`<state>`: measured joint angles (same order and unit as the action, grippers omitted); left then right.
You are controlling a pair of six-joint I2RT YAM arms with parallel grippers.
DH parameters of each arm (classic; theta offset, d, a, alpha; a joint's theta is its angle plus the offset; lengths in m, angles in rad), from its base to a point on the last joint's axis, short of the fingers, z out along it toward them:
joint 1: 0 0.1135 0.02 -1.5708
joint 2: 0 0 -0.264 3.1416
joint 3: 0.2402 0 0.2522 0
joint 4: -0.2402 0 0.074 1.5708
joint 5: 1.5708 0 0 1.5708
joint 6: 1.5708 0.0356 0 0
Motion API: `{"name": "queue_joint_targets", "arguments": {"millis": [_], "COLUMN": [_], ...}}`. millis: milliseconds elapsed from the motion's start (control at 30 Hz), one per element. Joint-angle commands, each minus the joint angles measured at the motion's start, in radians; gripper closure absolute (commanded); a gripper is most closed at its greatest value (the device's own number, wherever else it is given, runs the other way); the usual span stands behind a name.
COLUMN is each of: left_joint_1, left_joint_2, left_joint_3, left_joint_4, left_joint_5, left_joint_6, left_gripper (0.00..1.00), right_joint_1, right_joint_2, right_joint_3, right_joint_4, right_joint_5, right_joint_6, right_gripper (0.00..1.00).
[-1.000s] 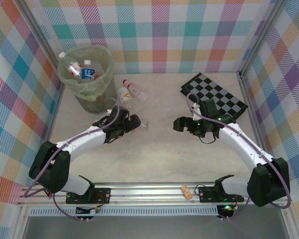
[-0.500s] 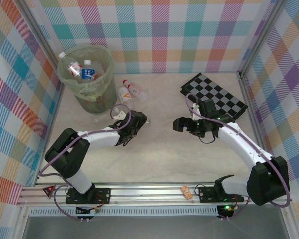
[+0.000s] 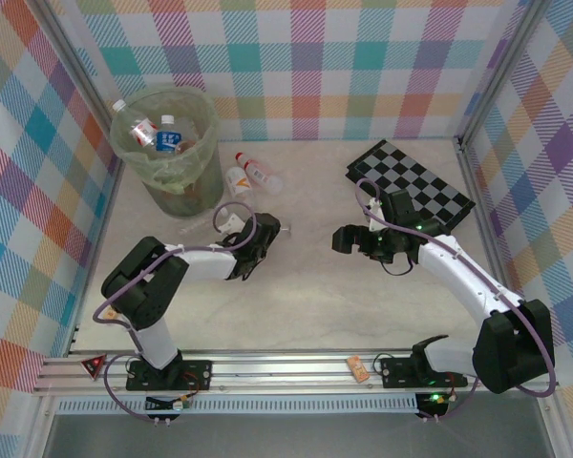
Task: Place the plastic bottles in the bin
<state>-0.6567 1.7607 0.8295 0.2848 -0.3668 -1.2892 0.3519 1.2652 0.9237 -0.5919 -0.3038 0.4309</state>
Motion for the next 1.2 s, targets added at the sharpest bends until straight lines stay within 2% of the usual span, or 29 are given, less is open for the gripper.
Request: {"name": "queue_joint_targets", "arguments": {"millis": [0, 67, 100, 167, 367, 500, 800, 967, 1167], "left_joint_1": [0.005, 0.006, 0.006, 0.006, 0.006, 0.007, -0.006, -0.013, -0.021], "left_joint_2": [0.056, 0.063, 0.062, 0.052, -0.001, -0.059, -0.193, -0.273, -0.326], "left_joint_3": [0.023, 0.028, 0.029, 0.025, 0.012, 0.01, 0.021, 0.062, 0.24], "left_joint_4": [-0.014, -0.006, -0.006, -0.009, -0.041, -0.09, -0.197, -0.3, -0.51], "left_joint_5": [0.02, 0.02, 0.017, 0.01, 0.006, -0.003, 0.012, 0.062, 0.192], "left_joint_6": [0.037, 0.042, 0.043, 0.044, 0.052, 0.078, 0.154, 0.294, 0.538], "left_gripper": [0.12, 0.08, 0.09, 0.18, 0.35, 0.42, 0.44, 0.43, 0.44], "right_joint_1": [-0.001, -0.001, -0.001, -0.001, -0.001, -0.001, -0.001, -0.001, -0.002], "right_joint_2": [-0.003, -0.004, -0.006, -0.01, -0.006, -0.003, 0.004, 0.013, 0.035], "right_joint_3": [-0.012, -0.013, -0.014, -0.018, -0.021, -0.021, -0.016, -0.007, 0.009], "right_joint_4": [-0.006, -0.007, -0.008, -0.01, -0.006, -0.002, 0.007, 0.006, 0.006], "right_joint_5": [-0.005, -0.007, -0.006, -0.003, -0.002, -0.004, -0.009, -0.007, -0.007], "right_joint_6": [-0.02, -0.02, -0.02, -0.022, -0.023, -0.021, -0.015, -0.015, -0.017], "right_gripper": [0.01, 0.01, 0.01, 0.01, 0.01, 0.01, 0.01, 0.01, 0.01]}}
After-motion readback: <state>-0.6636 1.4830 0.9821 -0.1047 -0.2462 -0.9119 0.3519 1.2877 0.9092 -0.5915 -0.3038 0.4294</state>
